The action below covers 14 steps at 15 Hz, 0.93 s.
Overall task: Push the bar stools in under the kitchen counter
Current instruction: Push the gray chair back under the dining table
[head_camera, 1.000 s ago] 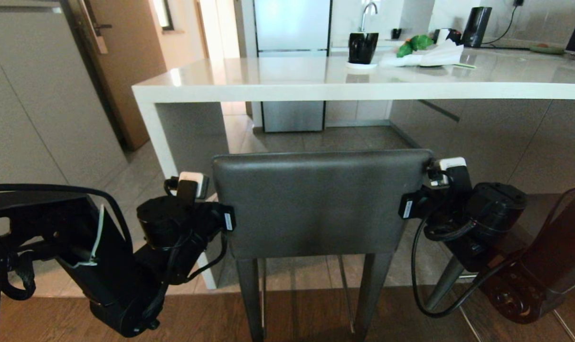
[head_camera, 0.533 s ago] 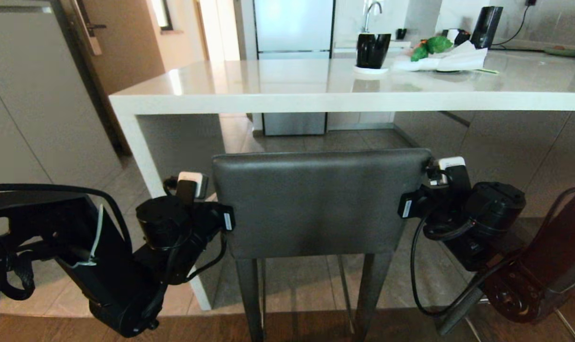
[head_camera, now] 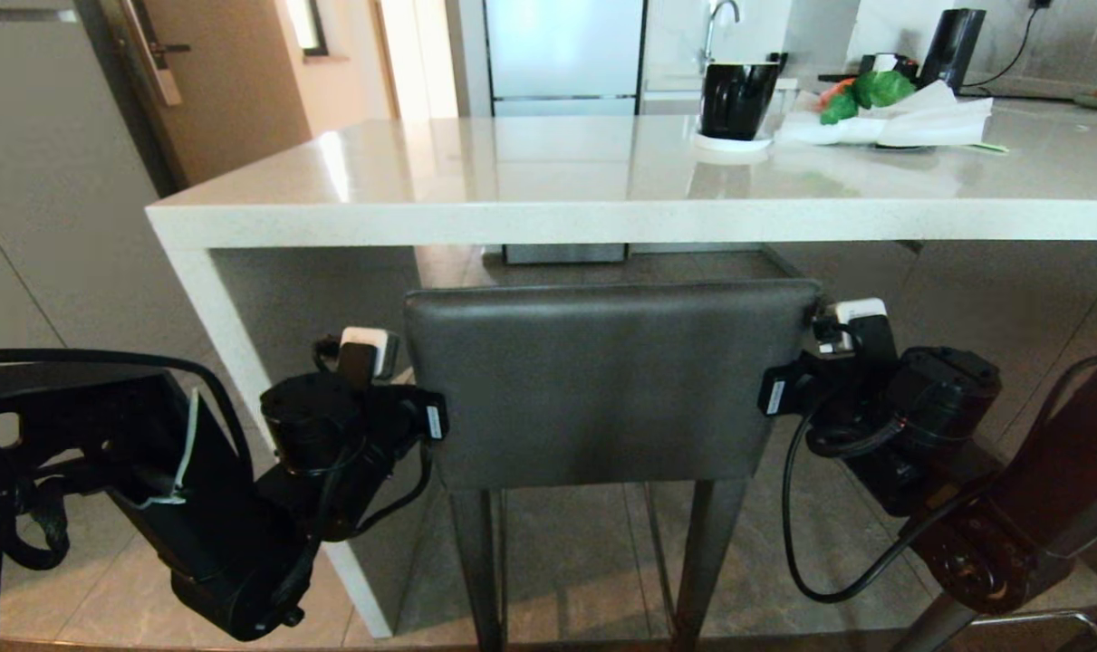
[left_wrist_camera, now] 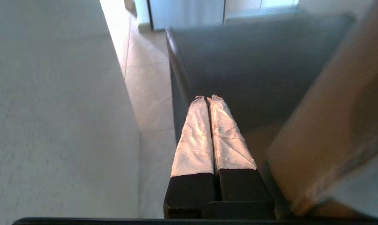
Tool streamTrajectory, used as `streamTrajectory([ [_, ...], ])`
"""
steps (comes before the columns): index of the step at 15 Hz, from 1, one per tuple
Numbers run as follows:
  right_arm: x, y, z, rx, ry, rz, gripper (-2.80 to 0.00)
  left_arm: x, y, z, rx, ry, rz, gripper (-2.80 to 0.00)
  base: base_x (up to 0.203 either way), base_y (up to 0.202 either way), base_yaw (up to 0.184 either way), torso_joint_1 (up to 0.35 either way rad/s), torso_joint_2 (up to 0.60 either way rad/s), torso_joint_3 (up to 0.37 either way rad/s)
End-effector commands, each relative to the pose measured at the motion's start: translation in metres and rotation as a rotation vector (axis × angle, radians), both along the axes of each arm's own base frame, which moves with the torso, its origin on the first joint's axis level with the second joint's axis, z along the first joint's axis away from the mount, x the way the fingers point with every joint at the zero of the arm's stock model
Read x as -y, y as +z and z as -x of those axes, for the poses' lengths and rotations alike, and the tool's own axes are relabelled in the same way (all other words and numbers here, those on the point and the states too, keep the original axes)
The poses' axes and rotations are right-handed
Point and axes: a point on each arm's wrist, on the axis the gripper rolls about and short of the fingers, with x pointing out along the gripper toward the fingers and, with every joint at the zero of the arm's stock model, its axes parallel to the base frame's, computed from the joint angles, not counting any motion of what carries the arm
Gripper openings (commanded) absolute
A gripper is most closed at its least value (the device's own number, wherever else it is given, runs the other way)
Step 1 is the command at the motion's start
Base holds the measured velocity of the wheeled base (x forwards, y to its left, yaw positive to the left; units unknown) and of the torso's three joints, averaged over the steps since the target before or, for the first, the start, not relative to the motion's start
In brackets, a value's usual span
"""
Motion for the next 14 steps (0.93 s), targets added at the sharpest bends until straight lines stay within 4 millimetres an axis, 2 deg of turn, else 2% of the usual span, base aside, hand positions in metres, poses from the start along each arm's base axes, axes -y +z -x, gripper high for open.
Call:
streamTrajectory([
  [1, 0.000, 0.000, 0.001, 0.004, -0.001, 0.000, -2.80, -0.001, 0.002, 0.001, 0.010, 0.000, 0.006, -2.80, 0.000, 0.000, 0.000, 0.000, 0.00, 0.000],
  [5, 0.002, 0.004, 0.008, 0.005, -0.002, -0.002, -2.80, -0.005, 0.006, 0.010, 0.007, 0.003, 0.004, -2.80, 0.000, 0.000, 0.000, 0.000, 0.00, 0.000],
  [8, 0.008, 0.007, 0.027, -0.014, -0.003, -0.002, -2.80, -0.020, 0.010, 0.029, -0.022, 0.028, -0.004, -2.80, 0.000, 0.000, 0.000, 0.000, 0.00, 0.000],
  [11, 0.019, 0.009, 0.060, -0.054, -0.025, -0.016, -2.80, -0.037, 0.021, 0.061, -0.030, 0.050, -0.007, -2.80, 0.000, 0.000, 0.000, 0.000, 0.00, 0.000],
  [14, 0.034, 0.019, 0.101, -0.052, -0.109, -0.077, -2.80, -0.058, 0.030, 0.108, -0.040, 0.087, -0.014, -2.80, 0.000, 0.000, 0.000, 0.000, 0.00, 0.000],
])
